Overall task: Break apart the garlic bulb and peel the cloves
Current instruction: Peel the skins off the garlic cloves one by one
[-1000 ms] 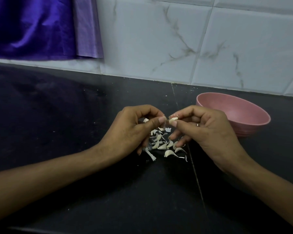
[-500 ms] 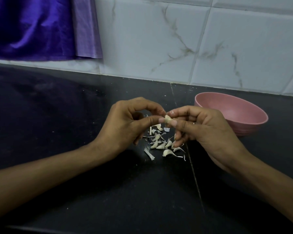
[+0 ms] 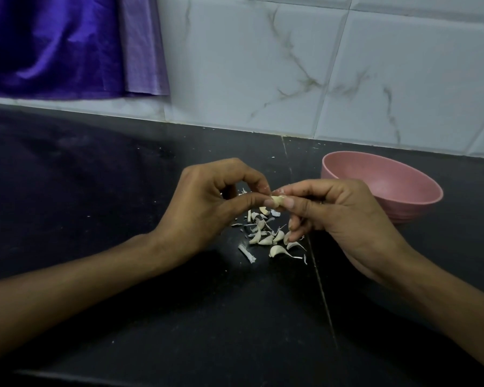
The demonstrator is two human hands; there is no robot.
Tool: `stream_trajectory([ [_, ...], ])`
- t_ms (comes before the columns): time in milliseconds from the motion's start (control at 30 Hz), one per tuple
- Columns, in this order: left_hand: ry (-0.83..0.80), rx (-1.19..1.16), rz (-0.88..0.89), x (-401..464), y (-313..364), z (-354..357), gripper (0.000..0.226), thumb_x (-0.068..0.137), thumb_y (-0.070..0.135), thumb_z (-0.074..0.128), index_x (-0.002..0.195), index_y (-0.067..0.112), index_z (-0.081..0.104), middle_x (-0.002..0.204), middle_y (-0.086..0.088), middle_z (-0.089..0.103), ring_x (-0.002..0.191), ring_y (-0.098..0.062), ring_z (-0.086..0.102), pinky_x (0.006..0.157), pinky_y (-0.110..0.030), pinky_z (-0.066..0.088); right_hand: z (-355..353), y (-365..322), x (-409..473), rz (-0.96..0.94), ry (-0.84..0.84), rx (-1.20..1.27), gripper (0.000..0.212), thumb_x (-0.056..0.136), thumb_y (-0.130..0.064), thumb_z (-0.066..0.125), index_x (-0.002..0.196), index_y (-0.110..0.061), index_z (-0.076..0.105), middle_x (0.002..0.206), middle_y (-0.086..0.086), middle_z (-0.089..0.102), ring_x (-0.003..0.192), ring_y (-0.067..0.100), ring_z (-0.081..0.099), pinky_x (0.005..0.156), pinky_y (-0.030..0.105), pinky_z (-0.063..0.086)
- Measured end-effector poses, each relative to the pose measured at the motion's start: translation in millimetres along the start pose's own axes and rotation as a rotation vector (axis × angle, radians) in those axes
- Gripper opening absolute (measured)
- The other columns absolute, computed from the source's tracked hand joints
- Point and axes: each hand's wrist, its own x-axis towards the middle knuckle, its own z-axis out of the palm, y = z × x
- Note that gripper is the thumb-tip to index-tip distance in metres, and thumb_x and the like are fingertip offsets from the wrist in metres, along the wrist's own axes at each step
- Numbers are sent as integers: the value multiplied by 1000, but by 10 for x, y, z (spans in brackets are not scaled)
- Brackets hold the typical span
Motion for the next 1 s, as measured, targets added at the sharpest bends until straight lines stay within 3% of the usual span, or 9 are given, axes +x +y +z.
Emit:
stream_trajectory([
  [467, -49, 197, 93, -15, -14, 8, 7, 88, 18, 68, 88, 12, 67, 81, 6, 61, 62, -14, 52, 57, -16, 37, 6, 66, 11, 202, -44, 245, 24, 75, -10, 70, 96, 1, 75, 88, 16, 71, 53, 9, 56, 52, 23, 54],
  [667, -49, 206, 107, -23, -30, 19, 12, 90, 27, 65, 89, 14, 66, 83, 10, 59, 60, -8, 47, 58, -16, 35, 21, 64, 26, 283, -19, 351, 27, 77, -9, 67, 101, 2, 72, 96, 14, 72, 51, 5, 53, 49, 21, 53],
  [800, -57, 203, 125, -36, -13, 46, 15, 90, 31, 63, 90, 16, 65, 85, 12, 59, 58, -5, 44, 57, -13, 34, 7, 43, 55, 301, 12, 417, 27, 76, -10, 67, 100, 1, 72, 90, 10, 72, 50, 3, 50, 48, 18, 52],
  [1000, -39, 133, 28, -41, -13, 62, 14, 89, 28, 66, 90, 14, 62, 78, 20, 54, 50, -6, 43, 53, -9, 32, -2, 58, 50, 327, 1, 445, 27, 79, -12, 67, 104, -2, 73, 106, 15, 69, 53, 4, 53, 49, 18, 52],
])
